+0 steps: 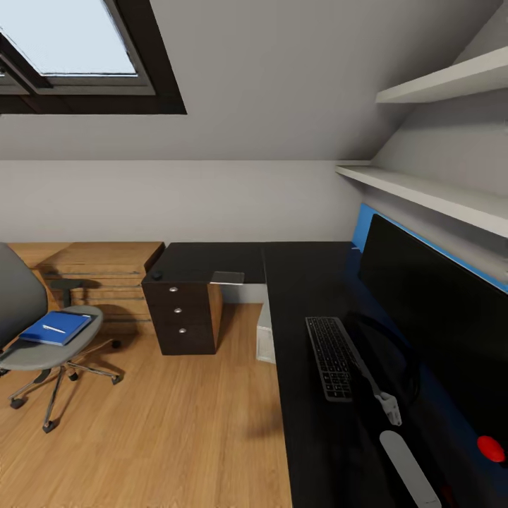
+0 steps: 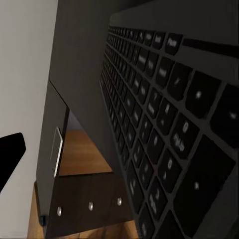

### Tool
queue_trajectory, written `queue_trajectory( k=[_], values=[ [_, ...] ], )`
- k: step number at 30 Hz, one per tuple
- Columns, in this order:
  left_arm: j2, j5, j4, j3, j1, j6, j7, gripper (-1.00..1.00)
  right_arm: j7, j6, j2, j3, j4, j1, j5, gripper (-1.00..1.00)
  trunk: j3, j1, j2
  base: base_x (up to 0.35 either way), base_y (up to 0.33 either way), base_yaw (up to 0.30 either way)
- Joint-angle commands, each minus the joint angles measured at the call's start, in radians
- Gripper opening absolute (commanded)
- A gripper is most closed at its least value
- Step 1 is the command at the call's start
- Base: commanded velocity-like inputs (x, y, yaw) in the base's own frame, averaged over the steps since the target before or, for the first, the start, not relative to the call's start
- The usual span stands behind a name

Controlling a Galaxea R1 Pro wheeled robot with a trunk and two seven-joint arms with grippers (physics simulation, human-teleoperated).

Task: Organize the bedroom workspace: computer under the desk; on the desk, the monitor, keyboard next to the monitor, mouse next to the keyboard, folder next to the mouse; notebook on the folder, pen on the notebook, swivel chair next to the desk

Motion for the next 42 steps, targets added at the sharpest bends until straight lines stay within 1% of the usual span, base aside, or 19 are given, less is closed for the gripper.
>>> queue_trajectory(
  k=[1,26,39,42],
  values=[
    [0.001,0.002,-0.002,-0.005,-0.001,0.005,0.008,1.0,-0.004,-0.004,0.0,0.002,-0.001,-0.001,-0.01,1.0,-0.002,0.0,-0.001,-0.247,0.0,0.0],
    [0.002,0.003,-0.002,-0.003,-0.001,0.005,0.007,1.0,-0.004,-0.004,-0.001,0.002,0.0,-0.001,-0.012,1.0,-0.002,0.0,-0.001,-0.329,0.0,0.0],
    [0.01,0.004,-0.002,0.022,-0.001,0.007,0.008,1.0,-0.012,-0.007,0.002,0.002,0.029,-0.001,-0.012,1.0,-0.002,0.0,-0.001,-0.335,0.0,0.0],
    [0.01,0.004,-0.002,0.024,-0.001,0.007,0.009,1.0,-0.018,-0.011,0.007,0.004,0.037,-0.001,-0.012,1.0,-0.002,0.0,-0.001,-0.335,0.0,0.0]
  ],
)
